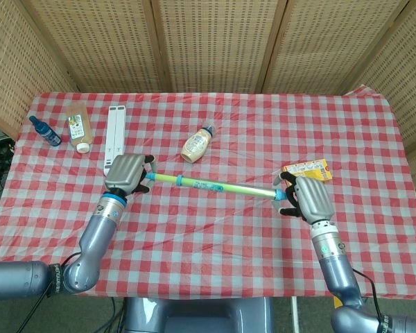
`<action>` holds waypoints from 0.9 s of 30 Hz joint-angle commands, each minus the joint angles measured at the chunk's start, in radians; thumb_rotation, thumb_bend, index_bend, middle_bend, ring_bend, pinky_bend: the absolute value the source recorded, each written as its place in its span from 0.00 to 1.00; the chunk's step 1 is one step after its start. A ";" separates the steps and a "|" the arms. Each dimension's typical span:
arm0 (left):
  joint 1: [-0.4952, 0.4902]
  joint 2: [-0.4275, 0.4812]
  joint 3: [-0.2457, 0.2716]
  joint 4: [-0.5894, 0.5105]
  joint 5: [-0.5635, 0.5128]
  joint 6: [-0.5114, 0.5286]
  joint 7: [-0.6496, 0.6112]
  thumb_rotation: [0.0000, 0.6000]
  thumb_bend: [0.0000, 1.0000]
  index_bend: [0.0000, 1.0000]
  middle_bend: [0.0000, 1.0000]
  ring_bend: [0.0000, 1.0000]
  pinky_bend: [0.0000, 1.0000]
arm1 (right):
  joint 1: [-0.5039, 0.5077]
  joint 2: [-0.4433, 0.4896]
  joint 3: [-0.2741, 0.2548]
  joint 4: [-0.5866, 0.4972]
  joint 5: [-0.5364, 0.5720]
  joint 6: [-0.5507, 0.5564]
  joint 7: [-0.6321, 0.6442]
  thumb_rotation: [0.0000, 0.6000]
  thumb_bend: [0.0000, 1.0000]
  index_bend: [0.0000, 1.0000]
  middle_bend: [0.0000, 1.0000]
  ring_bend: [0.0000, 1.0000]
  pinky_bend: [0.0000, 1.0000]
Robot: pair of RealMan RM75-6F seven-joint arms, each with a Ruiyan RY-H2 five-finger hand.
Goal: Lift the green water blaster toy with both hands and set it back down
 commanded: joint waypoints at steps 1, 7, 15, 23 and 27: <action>0.001 0.002 0.001 0.001 0.001 -0.002 -0.005 1.00 0.65 0.87 0.93 0.87 0.77 | 0.001 -0.002 -0.003 0.003 0.005 -0.004 0.004 1.00 0.44 0.46 1.00 1.00 0.57; 0.000 0.001 0.007 0.005 0.005 -0.011 -0.013 1.00 0.65 0.87 0.93 0.87 0.77 | 0.007 -0.008 -0.007 0.007 0.013 -0.012 0.012 1.00 0.45 0.46 1.00 1.00 0.57; 0.001 0.001 0.011 0.010 0.005 -0.017 -0.024 1.00 0.65 0.87 0.93 0.87 0.77 | 0.011 -0.007 -0.010 0.006 0.018 -0.010 0.014 1.00 0.46 0.48 1.00 1.00 0.57; 0.004 0.008 0.015 0.006 0.005 -0.018 -0.032 1.00 0.65 0.87 0.93 0.87 0.77 | 0.009 -0.014 -0.013 0.017 0.006 0.004 0.020 1.00 0.46 0.59 1.00 1.00 0.57; 0.006 0.011 0.019 0.004 0.007 -0.019 -0.035 1.00 0.65 0.87 0.93 0.87 0.77 | 0.007 -0.012 -0.014 0.019 0.002 0.010 0.021 1.00 0.47 0.60 1.00 1.00 0.57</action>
